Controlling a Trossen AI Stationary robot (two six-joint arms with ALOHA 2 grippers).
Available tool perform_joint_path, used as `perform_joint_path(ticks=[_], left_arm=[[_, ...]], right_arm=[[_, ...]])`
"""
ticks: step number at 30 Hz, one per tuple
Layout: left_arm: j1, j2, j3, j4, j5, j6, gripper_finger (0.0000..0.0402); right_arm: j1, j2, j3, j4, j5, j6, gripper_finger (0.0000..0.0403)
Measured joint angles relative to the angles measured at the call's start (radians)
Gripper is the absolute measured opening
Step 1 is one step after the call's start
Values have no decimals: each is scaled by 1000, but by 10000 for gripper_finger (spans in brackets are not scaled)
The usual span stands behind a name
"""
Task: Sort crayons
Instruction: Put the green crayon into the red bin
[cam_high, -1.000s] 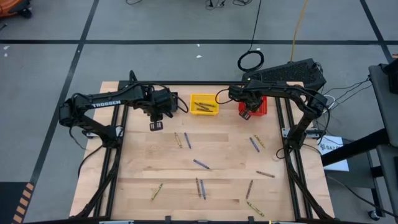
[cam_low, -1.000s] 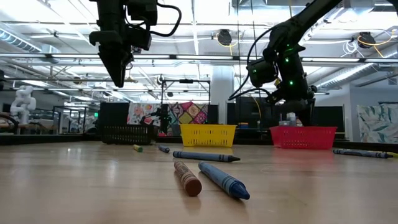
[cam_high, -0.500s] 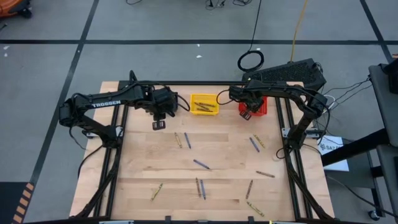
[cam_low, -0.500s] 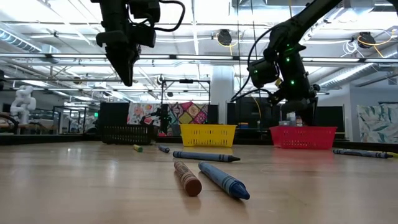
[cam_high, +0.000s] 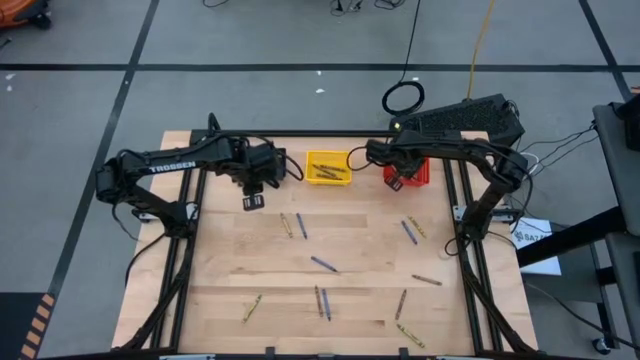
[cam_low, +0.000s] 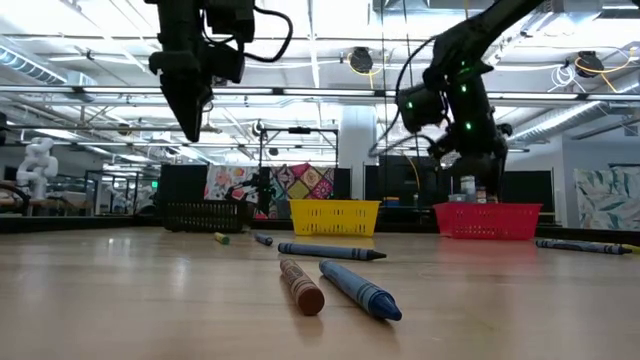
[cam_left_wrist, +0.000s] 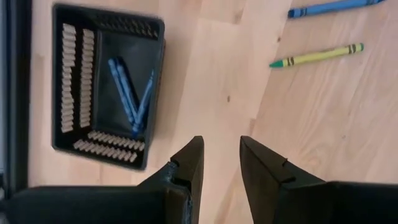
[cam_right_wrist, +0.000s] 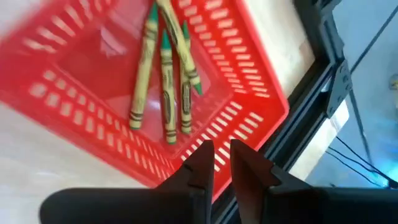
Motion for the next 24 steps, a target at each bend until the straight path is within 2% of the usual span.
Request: perform_joint_path(ticks=[10,18,24], left_arm=[[-31,9,-1,-39,102,-95,96],[-83,9,-1,-24,108,-120,96],[-90,9,-1,30,89,-121,96]], right_arm=[[55,-198,53,16,-2,62,41],[87,-330,53,17,-4,143,41],[126,-373,54,19,-5,167,41]])
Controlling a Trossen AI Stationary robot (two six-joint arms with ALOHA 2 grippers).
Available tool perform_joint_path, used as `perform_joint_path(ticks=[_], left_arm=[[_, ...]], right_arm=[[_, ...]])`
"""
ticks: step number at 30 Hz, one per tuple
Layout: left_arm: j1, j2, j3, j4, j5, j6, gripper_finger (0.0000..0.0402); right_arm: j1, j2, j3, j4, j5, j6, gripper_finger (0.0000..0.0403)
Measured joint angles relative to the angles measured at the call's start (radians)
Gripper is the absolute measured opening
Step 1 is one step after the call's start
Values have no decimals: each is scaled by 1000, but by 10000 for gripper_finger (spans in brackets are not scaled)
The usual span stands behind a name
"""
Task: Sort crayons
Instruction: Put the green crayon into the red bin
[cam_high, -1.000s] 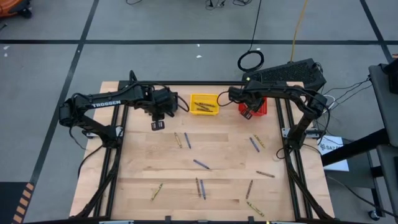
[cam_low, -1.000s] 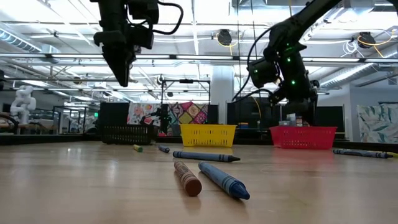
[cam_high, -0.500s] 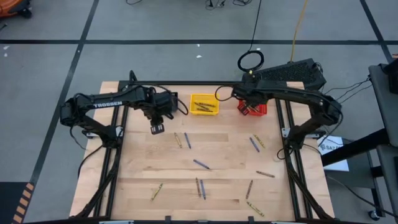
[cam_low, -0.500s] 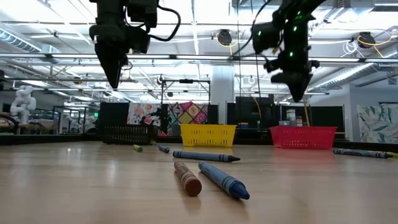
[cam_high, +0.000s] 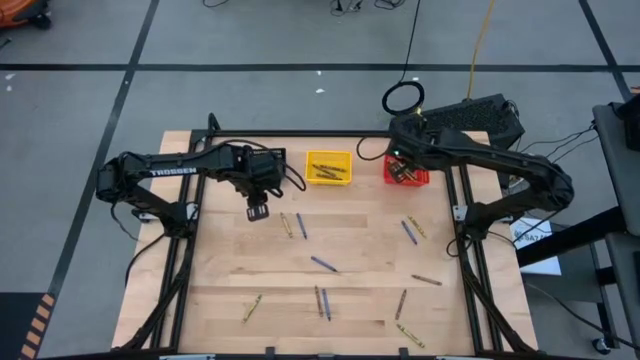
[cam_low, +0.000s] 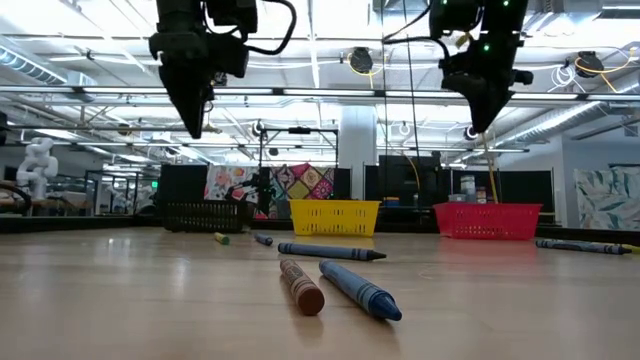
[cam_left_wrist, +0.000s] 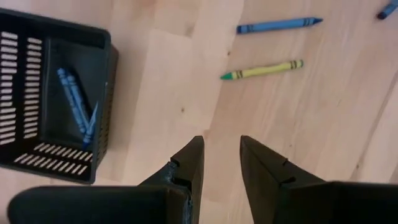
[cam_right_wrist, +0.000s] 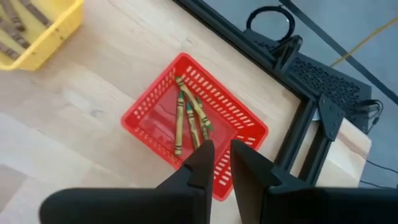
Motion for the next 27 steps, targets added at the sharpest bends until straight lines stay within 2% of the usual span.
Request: perform_joint_path(ticks=[8,15,18,24,27], left_arm=[[-4,0,0,-8,-7,3,96],[-4,0,0,-16,69,47,96],[-17,0,0,-34,70,106,96],[-84,0,0,-112,70,248,96],[-136,0,0,-116,70,261,96]], right_arm=[[34,-4,0,-1,-1,0,41],[51,-4,0,-4,0,47,41],[64,-4,0,-5,1,51,41],[90,-4,0,-26,2,75,41],[98,-4,0,-39,4,94,41]])
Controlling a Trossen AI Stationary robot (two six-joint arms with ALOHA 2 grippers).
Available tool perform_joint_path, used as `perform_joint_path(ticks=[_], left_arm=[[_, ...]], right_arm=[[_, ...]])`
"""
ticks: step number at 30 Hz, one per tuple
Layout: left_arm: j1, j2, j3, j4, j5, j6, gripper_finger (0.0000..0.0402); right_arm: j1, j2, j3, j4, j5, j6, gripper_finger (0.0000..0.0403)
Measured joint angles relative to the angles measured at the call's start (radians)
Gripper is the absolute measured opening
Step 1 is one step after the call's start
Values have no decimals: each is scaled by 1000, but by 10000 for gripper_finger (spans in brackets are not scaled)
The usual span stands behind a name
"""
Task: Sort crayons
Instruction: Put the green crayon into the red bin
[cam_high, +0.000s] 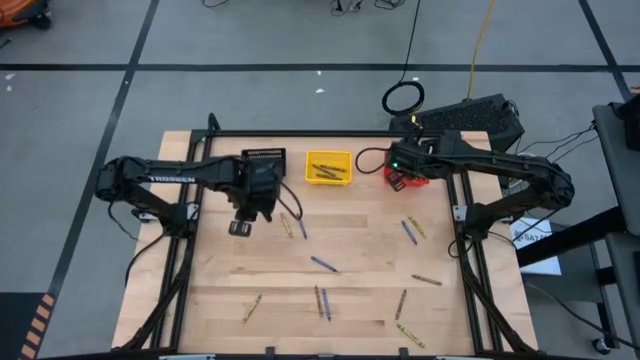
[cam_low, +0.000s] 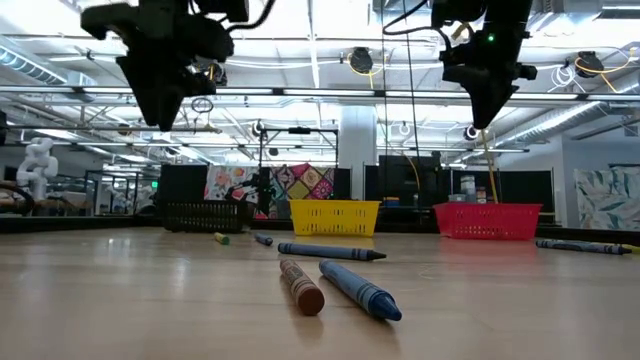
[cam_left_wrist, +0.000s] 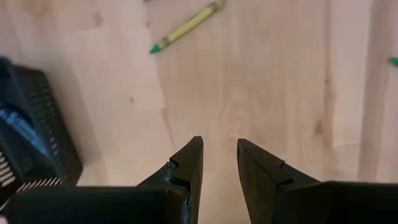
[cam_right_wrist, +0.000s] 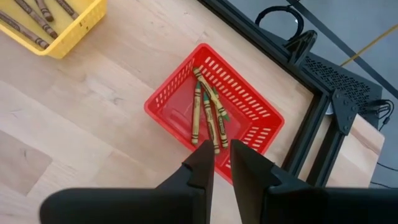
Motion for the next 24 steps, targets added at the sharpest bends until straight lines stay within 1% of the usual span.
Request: perform_joint_path(ticks=[3,8,9,14,16,19,24], left_arm=[[-55,0,0,3,0,-69,96],[-133,0,0,13,0,-250,96],[-143,0,0,13,0,-309,96],[-203,0,0,12,0,-704,96],[-246,0,0,14,-13,-810,96],[-316,6,0,51,-61,-956,96],[-431,23,-25,145,-75,-1181,96]], right_arm=[[10,0,0,-13,1,2,41],[25,0,0,-16,1,-20,41],[28,0,0,-16,0,-21,41],[51,0,0,-15,1,-15,41],[62,0,0,-15,0,7,41],[82,0,0,-16,-1,44,41],[127,0,0,-21,-5,97,41]])
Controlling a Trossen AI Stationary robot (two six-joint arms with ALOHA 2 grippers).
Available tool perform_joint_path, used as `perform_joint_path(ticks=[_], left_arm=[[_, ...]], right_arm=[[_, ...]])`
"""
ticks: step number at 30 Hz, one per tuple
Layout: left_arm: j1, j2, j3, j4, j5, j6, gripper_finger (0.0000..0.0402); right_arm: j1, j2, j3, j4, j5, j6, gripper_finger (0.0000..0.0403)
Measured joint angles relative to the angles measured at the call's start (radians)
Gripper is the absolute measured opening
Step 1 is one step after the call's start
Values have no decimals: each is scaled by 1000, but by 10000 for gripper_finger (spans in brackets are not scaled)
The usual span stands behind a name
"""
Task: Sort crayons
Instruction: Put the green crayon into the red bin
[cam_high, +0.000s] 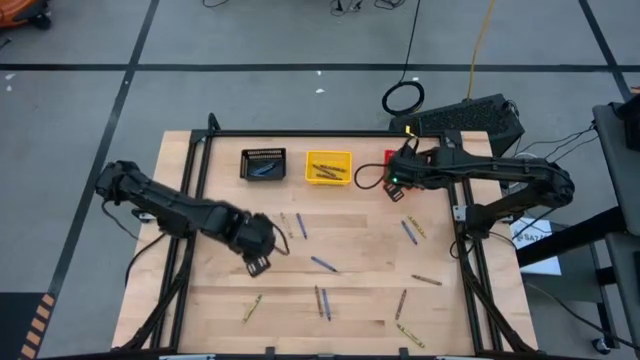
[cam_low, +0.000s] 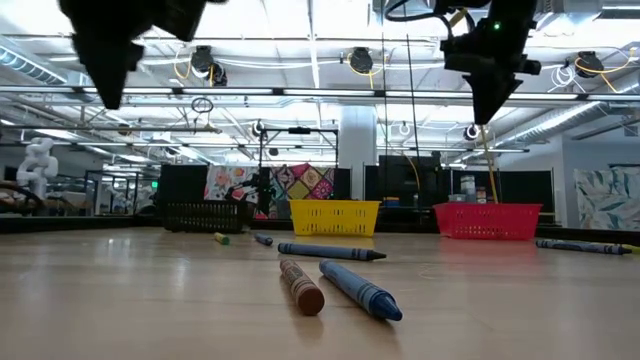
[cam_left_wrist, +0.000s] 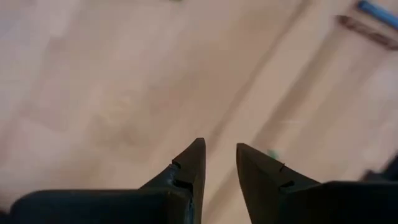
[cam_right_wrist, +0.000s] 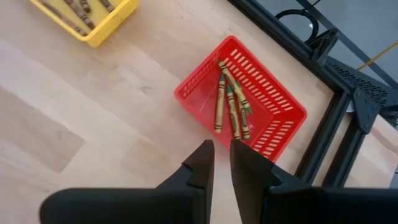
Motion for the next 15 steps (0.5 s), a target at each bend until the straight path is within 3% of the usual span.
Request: perform_joint_path(ticks=[7,15], left_arm=[[-149,78,-6,37,-8,-210,96],[-243,229,-6,139,-5,-304,96]], right_arm=[[56,0,0,-26,-4,37,41],[99,0,0,-29,-7,45,41]])
